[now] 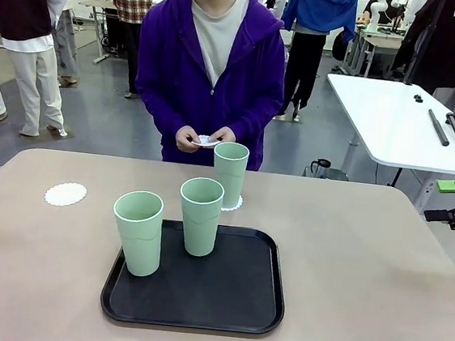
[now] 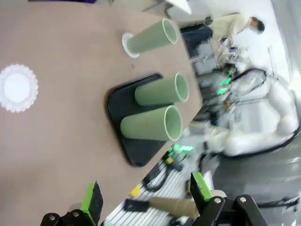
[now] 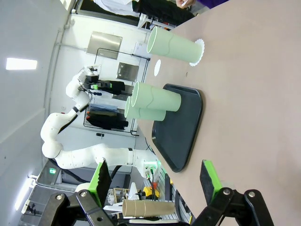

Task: Place coasters on the table and set cups on them.
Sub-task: Take one Reusable plastic cup from the Flat Tray and place it on a coaster set by the human.

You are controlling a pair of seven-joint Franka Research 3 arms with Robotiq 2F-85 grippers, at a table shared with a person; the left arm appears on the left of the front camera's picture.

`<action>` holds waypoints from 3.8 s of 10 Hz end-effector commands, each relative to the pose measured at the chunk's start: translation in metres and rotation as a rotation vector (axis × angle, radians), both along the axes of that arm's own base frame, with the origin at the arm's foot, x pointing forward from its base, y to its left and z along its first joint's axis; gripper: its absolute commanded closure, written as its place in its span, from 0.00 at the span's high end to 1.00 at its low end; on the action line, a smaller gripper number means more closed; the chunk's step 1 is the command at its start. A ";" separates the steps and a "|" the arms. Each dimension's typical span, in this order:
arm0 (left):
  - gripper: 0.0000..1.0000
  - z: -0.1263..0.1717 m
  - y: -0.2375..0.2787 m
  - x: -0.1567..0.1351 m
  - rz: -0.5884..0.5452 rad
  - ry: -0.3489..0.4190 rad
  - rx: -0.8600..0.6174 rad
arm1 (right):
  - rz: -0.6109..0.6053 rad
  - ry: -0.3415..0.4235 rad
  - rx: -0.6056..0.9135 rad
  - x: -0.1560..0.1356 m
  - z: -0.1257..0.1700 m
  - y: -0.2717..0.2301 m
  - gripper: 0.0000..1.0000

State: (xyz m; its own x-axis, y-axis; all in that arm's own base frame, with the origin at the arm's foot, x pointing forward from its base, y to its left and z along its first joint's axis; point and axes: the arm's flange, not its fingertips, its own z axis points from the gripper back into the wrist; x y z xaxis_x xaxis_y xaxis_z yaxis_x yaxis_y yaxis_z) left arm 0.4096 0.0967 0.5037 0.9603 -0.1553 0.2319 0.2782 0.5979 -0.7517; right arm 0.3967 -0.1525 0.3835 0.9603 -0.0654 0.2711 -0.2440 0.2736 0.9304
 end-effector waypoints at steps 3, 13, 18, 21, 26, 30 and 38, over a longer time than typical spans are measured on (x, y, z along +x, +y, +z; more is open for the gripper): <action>1.00 0.022 -0.096 -0.003 -0.395 -0.259 0.391 | 0.002 0.000 0.007 -0.001 0.000 -0.001 1.00; 1.00 -0.022 -0.203 -0.020 -0.605 -0.394 0.667 | 0.002 0.000 0.007 -0.001 0.000 -0.001 1.00; 1.00 -0.028 -0.164 -0.008 -0.594 -0.565 0.249 | 0.002 0.000 0.007 -0.001 0.000 -0.001 1.00; 1.00 -0.050 -0.119 0.012 -0.625 -0.780 -0.215 | 0.002 0.000 0.007 -0.001 0.000 -0.001 1.00; 1.00 -0.156 -0.110 0.015 -0.531 -0.989 -0.429 | 0.002 0.000 0.007 -0.001 0.000 -0.001 1.00; 1.00 -0.204 -0.128 0.007 -0.605 -1.031 -0.350 | 0.002 0.000 0.007 -0.001 0.000 -0.001 1.00; 1.00 -0.205 -0.130 0.010 -0.618 -0.995 -0.360 | 0.002 0.000 0.007 -0.001 0.000 -0.001 1.00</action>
State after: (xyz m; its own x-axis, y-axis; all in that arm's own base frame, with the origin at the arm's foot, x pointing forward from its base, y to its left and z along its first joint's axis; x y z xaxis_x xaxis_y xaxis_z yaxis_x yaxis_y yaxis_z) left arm 0.4197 -0.0335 0.2959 0.1248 -0.3052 0.9441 0.9892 -0.0349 -0.1421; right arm 0.3960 -0.1537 0.3834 0.9604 -0.0680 0.2703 -0.2426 0.2734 0.9308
